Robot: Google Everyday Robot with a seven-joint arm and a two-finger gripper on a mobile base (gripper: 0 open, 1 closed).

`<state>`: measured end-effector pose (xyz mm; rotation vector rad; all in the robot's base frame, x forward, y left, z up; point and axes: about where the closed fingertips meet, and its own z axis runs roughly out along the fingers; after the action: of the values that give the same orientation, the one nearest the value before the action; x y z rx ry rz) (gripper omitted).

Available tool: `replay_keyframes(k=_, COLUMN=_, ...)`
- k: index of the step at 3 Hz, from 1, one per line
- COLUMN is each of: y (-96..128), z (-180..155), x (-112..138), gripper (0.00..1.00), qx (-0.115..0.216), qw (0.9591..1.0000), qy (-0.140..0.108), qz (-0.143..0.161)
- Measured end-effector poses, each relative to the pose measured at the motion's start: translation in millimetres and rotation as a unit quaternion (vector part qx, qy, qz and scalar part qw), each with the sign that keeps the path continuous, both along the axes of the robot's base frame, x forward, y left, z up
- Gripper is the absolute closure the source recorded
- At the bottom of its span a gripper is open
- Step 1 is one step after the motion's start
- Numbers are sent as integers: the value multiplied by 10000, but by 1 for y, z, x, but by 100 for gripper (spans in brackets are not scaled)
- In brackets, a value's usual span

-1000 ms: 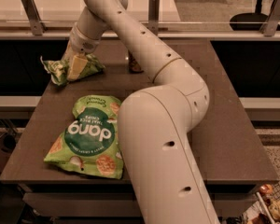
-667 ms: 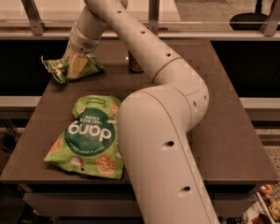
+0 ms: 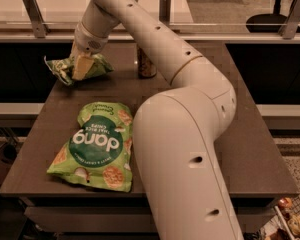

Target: Pick green jalapeno chip bag

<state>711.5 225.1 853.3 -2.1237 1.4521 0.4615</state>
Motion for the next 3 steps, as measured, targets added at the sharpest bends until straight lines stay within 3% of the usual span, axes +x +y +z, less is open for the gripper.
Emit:
replay_keyframes(k=1, y=-7, z=29, x=-12, gripper=100, qx=-153, qw=9997, qy=-175, qz=-118)
replay_keyframes(k=3, y=-24, z=89, x=-20, gripper=100, qx=-210, qw=9968, qy=-749, qz=-207)
